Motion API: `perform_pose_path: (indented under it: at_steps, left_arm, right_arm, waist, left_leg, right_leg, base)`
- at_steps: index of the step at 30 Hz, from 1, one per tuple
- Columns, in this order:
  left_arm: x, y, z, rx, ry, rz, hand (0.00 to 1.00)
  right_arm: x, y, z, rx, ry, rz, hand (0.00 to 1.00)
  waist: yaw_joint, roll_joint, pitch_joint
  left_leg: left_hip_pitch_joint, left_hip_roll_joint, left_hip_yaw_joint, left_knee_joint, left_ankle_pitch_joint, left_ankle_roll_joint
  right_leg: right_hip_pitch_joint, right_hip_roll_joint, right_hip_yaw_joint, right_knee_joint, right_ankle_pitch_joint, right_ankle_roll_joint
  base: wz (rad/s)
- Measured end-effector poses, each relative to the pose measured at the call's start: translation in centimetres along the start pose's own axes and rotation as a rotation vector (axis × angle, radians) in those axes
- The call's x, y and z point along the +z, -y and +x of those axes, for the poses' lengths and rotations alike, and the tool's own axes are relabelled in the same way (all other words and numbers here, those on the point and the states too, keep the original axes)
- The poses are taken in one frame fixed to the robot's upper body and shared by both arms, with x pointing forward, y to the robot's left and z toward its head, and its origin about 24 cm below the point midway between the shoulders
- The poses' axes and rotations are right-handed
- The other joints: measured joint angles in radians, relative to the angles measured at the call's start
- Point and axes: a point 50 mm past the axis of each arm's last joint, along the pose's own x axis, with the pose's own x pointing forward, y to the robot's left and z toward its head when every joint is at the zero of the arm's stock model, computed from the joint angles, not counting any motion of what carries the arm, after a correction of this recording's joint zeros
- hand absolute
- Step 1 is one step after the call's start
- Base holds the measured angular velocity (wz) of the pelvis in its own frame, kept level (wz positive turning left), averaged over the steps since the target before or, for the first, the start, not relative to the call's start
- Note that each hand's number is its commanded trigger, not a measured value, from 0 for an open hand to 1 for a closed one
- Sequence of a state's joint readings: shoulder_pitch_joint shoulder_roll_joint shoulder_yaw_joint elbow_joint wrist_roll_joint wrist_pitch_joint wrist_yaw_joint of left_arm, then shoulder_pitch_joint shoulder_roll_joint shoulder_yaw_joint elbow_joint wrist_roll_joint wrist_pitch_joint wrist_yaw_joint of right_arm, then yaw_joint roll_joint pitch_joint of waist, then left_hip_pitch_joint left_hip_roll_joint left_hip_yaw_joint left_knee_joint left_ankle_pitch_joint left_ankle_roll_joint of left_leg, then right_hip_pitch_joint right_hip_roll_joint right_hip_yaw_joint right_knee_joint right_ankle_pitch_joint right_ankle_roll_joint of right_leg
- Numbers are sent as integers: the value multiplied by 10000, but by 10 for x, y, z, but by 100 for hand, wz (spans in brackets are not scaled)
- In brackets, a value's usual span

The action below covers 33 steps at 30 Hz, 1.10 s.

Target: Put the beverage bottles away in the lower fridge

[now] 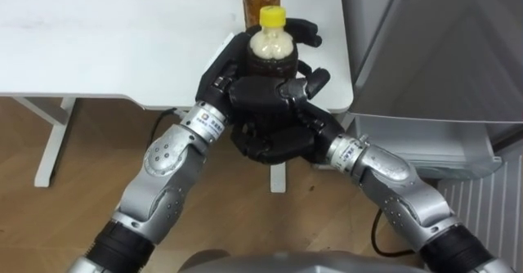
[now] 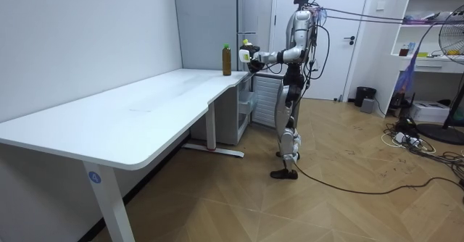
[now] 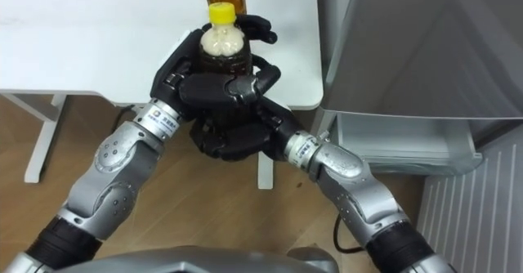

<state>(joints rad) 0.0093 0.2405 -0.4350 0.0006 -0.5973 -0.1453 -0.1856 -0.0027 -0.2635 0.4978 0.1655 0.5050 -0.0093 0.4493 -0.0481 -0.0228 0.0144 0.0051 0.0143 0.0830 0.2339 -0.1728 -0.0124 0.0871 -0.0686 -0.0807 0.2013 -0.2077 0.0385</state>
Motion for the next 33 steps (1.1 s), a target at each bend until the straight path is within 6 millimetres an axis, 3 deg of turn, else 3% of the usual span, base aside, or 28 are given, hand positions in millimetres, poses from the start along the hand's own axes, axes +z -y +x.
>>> perform_pose_path:
  at_steps: [13, 21, 24, 25, 28, 33]
  left_arm:
    - [3, -3, -1, -327, 150, -202, 0]
    - [1, 4, -3, -841, 222, -764, 0]
    - [5, 6, -1, -1142, 530, -858, 0]
    - [4, 7, -1, -1200, 517, -907, 0]
    - [2, 10, 0, -1166, 456, -1131, 0]
    - [1, 10, 1, -1123, 346, -736, 0]
  right_arm:
    - [4, -1, -5, -258, 87, -272, 100]
    - [8, 3, -25, -571, 7, -888, 100]
    - [14, 2, -32, -761, 227, -1188, 100]
    - [13, 2, -34, -844, 254, -1158, 100]
    - [11, 1, -40, -1116, 323, -1011, 100]
    - [7, 1, -44, -1385, 313, -950, 100]
  waist:
    - [6, -2, -22]
    - [-51, -25, -49]
    - [-113, -167, -44]
    - [-82, -255, -83]
    - [-33, -461, -99]
    - [0, -538, -90]
  left_leg:
    - [14, 3, -4, 25, 0, 0]
    - [400, 5, -3, -118, 1, -1]
    - [650, -2, 7, -168, 2, -4]
    - [737, -1, 20, -191, 1, -5]
    - [971, -2, 24, -294, 4, -9]
    - [1064, 11, 33, -298, 3, -9]
  right_leg:
    - [23, -10, -10, -7, 6, -9]
    - [409, -13, -22, -173, 16, -25]
    - [728, -5, -25, -352, 30, -41]
    - [801, -6, -13, -359, 29, -42]
    - [1061, 0, -11, -544, 66, -64]
    - [1113, -1, 3, -525, 89, -76]
  base:
    - [0]
    - [0]
    - [0]
    - [0]
    - [-1]
    - [-2]
